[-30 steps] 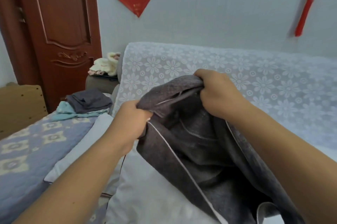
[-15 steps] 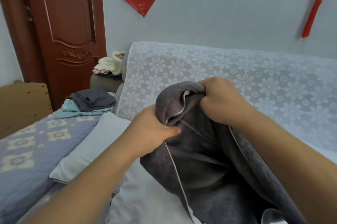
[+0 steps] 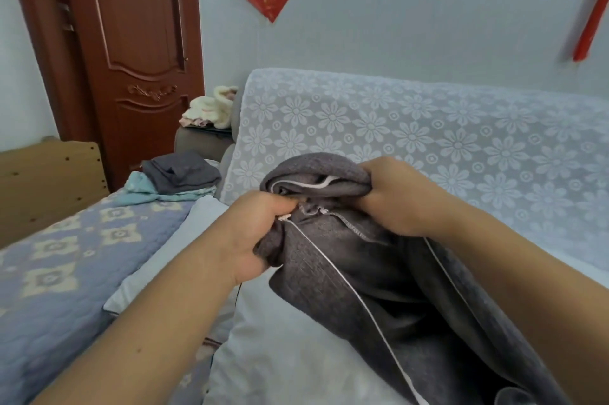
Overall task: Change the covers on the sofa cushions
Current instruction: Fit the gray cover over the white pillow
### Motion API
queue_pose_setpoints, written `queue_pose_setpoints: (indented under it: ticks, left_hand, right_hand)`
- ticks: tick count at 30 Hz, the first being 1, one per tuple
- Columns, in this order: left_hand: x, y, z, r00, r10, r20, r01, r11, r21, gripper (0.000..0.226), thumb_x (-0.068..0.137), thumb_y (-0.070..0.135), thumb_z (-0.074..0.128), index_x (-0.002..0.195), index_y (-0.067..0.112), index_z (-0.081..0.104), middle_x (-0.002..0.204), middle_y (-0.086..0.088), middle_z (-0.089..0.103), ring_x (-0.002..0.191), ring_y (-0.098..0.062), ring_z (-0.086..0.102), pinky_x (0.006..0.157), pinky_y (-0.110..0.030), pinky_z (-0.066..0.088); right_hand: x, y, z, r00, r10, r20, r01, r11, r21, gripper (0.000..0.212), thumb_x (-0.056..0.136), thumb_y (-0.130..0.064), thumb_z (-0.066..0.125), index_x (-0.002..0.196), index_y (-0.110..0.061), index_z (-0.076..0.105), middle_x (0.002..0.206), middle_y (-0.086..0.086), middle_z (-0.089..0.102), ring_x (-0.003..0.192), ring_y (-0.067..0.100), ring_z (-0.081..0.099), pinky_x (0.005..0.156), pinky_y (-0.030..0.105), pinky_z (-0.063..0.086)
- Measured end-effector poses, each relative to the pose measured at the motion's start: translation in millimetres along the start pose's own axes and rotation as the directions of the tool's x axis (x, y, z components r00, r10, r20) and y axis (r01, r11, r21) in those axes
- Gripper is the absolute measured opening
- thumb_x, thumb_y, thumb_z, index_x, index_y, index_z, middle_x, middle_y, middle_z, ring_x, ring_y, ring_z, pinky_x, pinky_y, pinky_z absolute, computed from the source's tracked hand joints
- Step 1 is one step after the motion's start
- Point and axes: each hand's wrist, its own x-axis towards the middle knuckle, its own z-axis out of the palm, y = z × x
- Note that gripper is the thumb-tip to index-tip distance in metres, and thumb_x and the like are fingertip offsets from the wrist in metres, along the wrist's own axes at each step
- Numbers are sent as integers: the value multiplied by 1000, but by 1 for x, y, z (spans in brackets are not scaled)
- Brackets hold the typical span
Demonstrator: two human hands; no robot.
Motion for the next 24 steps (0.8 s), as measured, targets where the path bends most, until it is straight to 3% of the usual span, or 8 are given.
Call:
queue_pose_setpoints:
  ticks: [2,8,10,13,16,19,21,24]
  left_hand:
    - [0,1,-3,997,-13,77,11,1000,26,24,94,17,63,112,6,75,112,-15,75,104,-33,72,101,-48,52]
    - [1,-3,-8,987,109,116,-138,952,275,32,78,14,83,110,13,77,106,-11,77,103,-30,73,101,-52,52]
    - [5,-8,-9,970,239,36,-227,848,479,22,77,19,84,98,20,78,94,-2,79,95,-21,75,96,-47,56]
    - [16,-10,-8,871,486,-69,-228,525,820,10,81,30,73,77,24,66,75,4,70,86,-22,69,72,-37,54]
    - [33,3,-3,783,613,-100,-141,332,933,10,85,31,61,79,25,56,81,-3,63,91,-37,64,66,-35,42]
    - [65,44,5,780,623,-56,-163,288,944,12,89,32,60,96,25,68,96,-9,68,95,-38,64,71,-33,41]
    - [93,86,14,781,624,12,-175,200,964,12,87,31,60,95,25,68,95,-6,66,96,-36,65,71,-34,43]
    - [121,163,37,636,770,55,-123,31,992,29,87,26,60,114,19,66,114,-13,68,108,-40,64,82,-41,51]
  right_hand:
    - [1,3,-5,999,35,16,-37,993,111,13,91,-25,68,85,-14,73,80,1,74,81,11,68,75,30,53]
    - [-3,0,-6,996,81,33,-86,965,248,12,91,-21,68,84,-14,74,82,2,75,79,10,67,82,37,55]
    - [-5,-1,-3,994,95,48,-104,955,278,12,89,-25,69,87,-15,75,85,2,76,88,15,71,88,41,56]
    - [-9,-9,5,985,72,155,-117,943,312,13,86,-28,73,89,-16,76,85,2,77,86,16,73,87,36,56]
    - [2,-18,9,991,2,137,-21,989,143,8,82,-26,74,85,-20,71,78,-2,73,75,10,68,73,27,50]
    - [41,-1,-7,1000,11,-11,-11,999,-42,19,84,-28,74,102,-25,69,94,-2,71,90,17,65,78,30,47]
    - [81,15,-26,996,50,-74,-64,977,-205,32,87,-32,72,114,-15,67,107,8,70,100,28,64,79,32,45]
    - [138,11,-68,956,7,-294,-132,903,-409,27,90,-24,61,112,-8,62,113,25,66,103,43,63,78,40,50]
